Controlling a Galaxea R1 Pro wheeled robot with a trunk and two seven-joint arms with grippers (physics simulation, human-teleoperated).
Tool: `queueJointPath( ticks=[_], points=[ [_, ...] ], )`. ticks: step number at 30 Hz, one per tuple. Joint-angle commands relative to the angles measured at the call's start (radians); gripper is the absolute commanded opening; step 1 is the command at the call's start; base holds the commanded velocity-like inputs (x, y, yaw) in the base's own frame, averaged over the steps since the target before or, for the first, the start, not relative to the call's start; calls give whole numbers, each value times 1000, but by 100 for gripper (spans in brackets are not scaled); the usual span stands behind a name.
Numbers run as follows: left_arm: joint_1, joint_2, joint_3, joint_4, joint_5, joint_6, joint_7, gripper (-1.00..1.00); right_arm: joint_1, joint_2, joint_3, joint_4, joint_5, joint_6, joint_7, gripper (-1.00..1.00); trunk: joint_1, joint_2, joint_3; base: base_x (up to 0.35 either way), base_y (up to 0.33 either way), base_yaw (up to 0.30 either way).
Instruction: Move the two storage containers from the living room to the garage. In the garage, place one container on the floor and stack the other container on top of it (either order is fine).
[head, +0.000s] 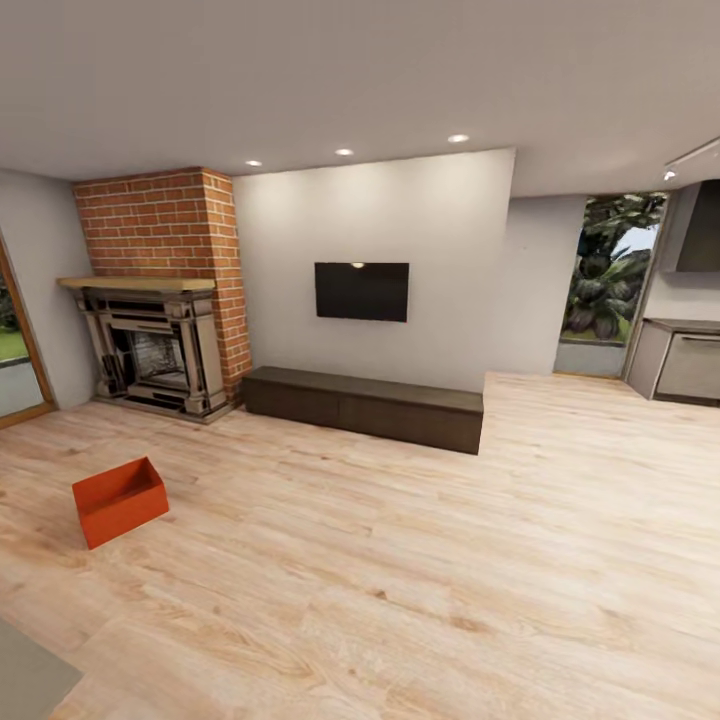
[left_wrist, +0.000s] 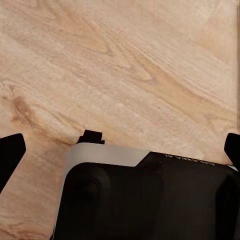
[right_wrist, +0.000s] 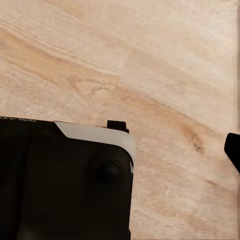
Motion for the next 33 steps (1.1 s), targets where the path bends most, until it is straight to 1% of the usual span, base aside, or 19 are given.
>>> queueJointPath(
  ticks=[1, 25, 33],
  points=[
    [-1, 0, 2, 1, 5, -3, 2, 100, -1, 1, 9, 3, -10, -6, -1, 100, 1, -1, -2, 302, -95, 0],
    [-1, 0, 2, 1, 5, -3, 2, 100, -1, 1, 9, 3, -10, -6, -1, 100, 1, -1, -2, 303, -92, 0],
    [-1, 0, 2, 1, 5, -2, 2, 100, -1, 1, 8, 3, -10, -4, -1, 100, 1, -1, -2, 313, -17, 0]
  ],
)
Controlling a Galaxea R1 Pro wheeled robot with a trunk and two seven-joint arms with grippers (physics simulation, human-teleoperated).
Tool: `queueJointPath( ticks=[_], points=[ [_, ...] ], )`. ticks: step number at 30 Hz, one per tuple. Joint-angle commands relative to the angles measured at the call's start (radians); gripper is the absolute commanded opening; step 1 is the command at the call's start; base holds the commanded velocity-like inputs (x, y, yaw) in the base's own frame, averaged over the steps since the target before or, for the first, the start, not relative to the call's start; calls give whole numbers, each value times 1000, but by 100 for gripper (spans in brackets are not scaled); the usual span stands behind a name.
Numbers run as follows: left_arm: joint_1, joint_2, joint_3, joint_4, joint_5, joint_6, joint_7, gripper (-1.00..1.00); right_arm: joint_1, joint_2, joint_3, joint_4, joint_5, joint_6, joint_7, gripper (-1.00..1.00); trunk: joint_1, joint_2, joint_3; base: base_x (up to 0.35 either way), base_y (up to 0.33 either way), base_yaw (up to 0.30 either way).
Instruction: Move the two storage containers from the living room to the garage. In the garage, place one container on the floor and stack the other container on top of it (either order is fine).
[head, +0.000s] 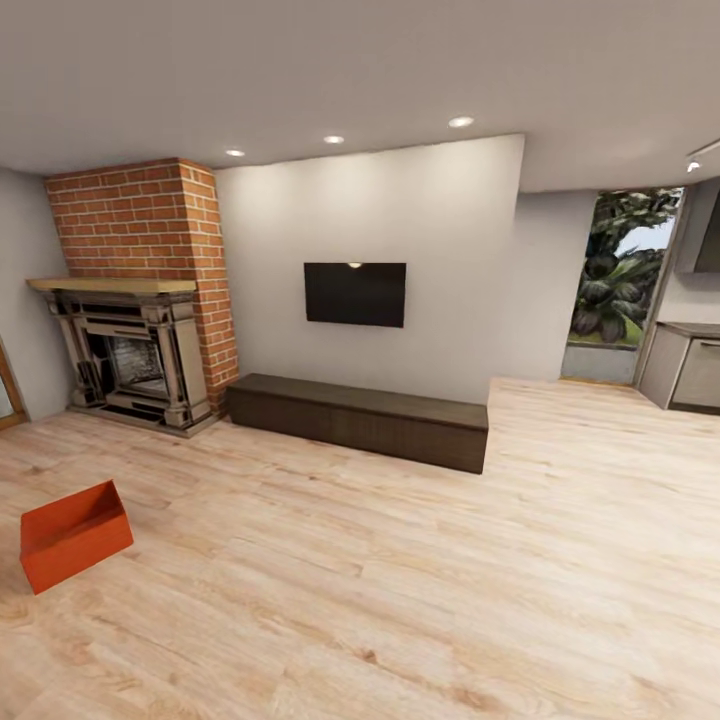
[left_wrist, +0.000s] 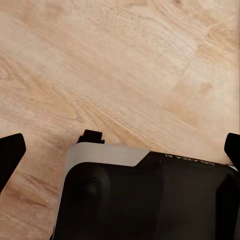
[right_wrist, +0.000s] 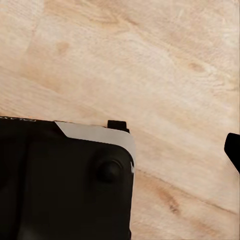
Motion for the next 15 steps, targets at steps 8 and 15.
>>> queueJointPath(
  ticks=[8, 15],
  points=[
    [-1, 0, 2, 1, 5, -7, 2, 100, -1, 8, 5, 3, -9, 0, 2, 100, 1, -1, -2, 317, -1, 0],
    [-1, 0, 2, 1, 5, -10, 2, 100, -1, 9, 2, 3, -15, -10, 1, 100, 1, -1, -2, 318, 0, 200]
  ],
)
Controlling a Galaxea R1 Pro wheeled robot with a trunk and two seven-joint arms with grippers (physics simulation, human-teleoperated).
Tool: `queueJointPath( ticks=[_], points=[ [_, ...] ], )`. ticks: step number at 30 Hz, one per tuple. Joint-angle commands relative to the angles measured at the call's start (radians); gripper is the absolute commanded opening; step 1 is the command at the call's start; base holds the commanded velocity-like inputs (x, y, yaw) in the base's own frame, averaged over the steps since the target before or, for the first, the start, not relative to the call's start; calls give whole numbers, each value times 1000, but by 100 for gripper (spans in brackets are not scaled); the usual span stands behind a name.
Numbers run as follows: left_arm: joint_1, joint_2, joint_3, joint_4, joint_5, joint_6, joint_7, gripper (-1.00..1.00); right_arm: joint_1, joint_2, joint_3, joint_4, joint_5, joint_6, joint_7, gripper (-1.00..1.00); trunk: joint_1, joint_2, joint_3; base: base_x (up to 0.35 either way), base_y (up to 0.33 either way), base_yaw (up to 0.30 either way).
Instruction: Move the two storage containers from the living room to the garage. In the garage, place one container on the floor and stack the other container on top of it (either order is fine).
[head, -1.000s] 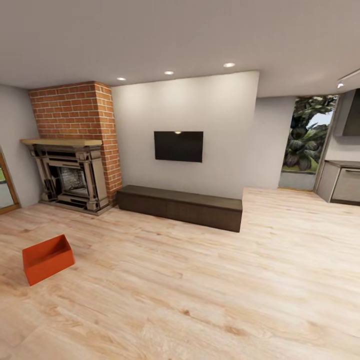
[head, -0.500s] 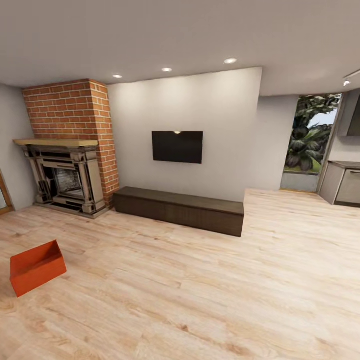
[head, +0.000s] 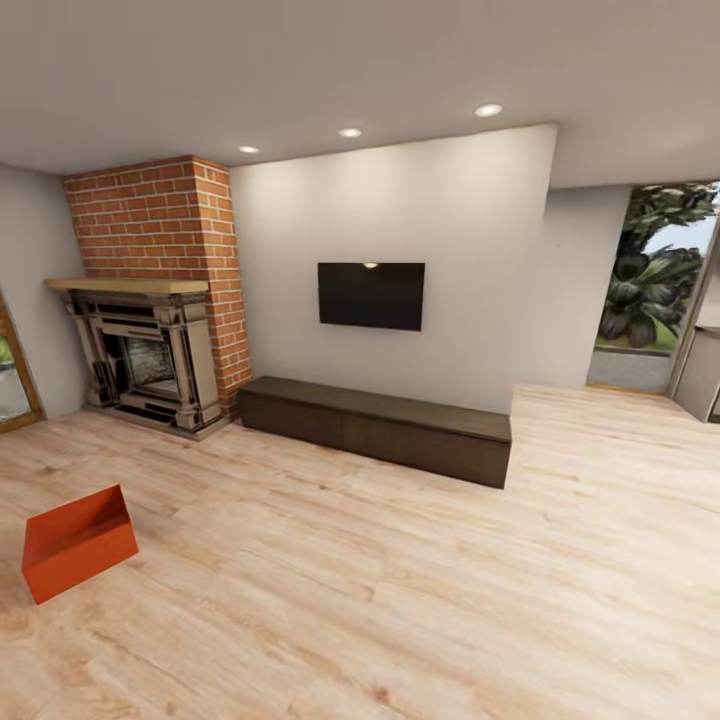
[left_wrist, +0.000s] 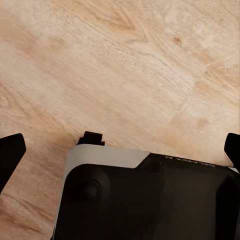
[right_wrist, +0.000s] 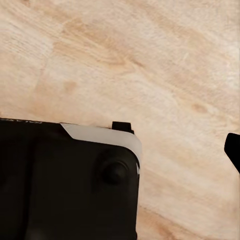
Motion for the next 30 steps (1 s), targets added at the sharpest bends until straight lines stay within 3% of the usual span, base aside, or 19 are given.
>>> queueJointPath(
  ticks=[1, 8, 30],
  points=[
    [-1, 0, 2, 1, 5, -5, 2, 100, -1, 1, 8, 3, -10, -6, -2, 100, 1, -1, -2, 305, 0, 267],
    [-1, 0, 2, 1, 6, -10, 3, 100, -1, 0, 8, 3, -11, -7, -2, 100, 1, -1, -2, 195, 0, 272],
    [-1, 0, 2, 0, 11, -13, 3, 100, -1, -1, 8, 3, -11, -6, -2, 100, 1, -1, -2, 6, 0, 273]
  ],
)
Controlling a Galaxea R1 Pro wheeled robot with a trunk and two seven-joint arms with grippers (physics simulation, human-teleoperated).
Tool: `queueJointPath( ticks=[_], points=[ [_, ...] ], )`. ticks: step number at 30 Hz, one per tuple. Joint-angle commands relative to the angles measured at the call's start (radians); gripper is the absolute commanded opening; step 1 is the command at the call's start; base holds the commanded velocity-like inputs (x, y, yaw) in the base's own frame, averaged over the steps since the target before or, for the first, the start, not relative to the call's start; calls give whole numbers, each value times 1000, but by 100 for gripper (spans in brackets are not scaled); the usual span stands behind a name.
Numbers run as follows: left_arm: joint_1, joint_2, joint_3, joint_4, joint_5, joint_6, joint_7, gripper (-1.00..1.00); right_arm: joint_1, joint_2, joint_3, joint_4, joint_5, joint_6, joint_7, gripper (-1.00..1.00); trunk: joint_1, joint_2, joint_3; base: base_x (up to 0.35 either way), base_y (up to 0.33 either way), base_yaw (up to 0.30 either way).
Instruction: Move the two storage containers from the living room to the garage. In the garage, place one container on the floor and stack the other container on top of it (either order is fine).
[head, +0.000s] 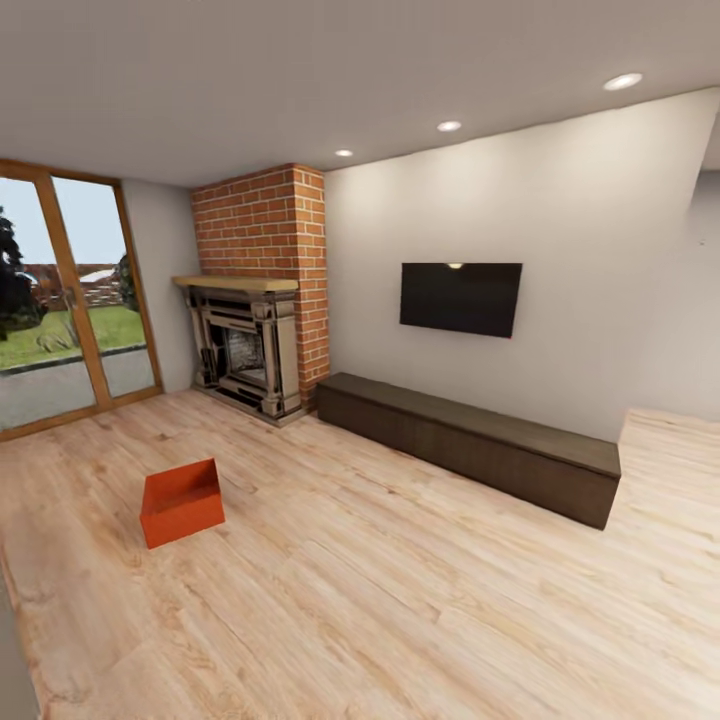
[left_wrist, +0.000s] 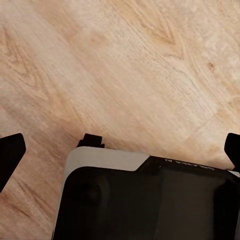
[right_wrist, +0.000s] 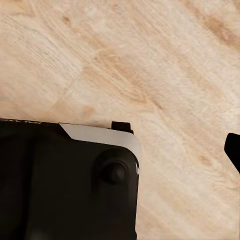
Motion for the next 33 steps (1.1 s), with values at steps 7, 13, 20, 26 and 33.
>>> queueJointPath(
  ticks=[7, 13, 20, 26, 33],
  points=[
    [-1, 0, 3, 1, 7, -2, 2, 100, -1, 1, 9, 3, -8, -6, -2, 100, 0, -1, -2, 35, 0, 273],
    [-1, 4, 3, 1, 6, 0, 2, 100, -1, 1, 9, 3, -8, -4, -2, 100, 0, -1, -2, 289, 0, 98],
    [-1, 3, 3, 1, 6, 1, 2, 100, -1, 1, 7, 3, -10, -1, -2, 100, 0, -1, -2, 320, 0, 68],
    [-1, 3, 3, 1, 6, 1, 2, 100, -1, 1, 9, 3, -10, 0, -2, 100, 0, -1, -2, 321, 0, 239],
    [-1, 3, 3, 1, 6, 1, 2, 100, -1, 1, 9, 3, -11, 0, -3, 100, 0, -1, -2, 322, 0, 267]
  ],
)
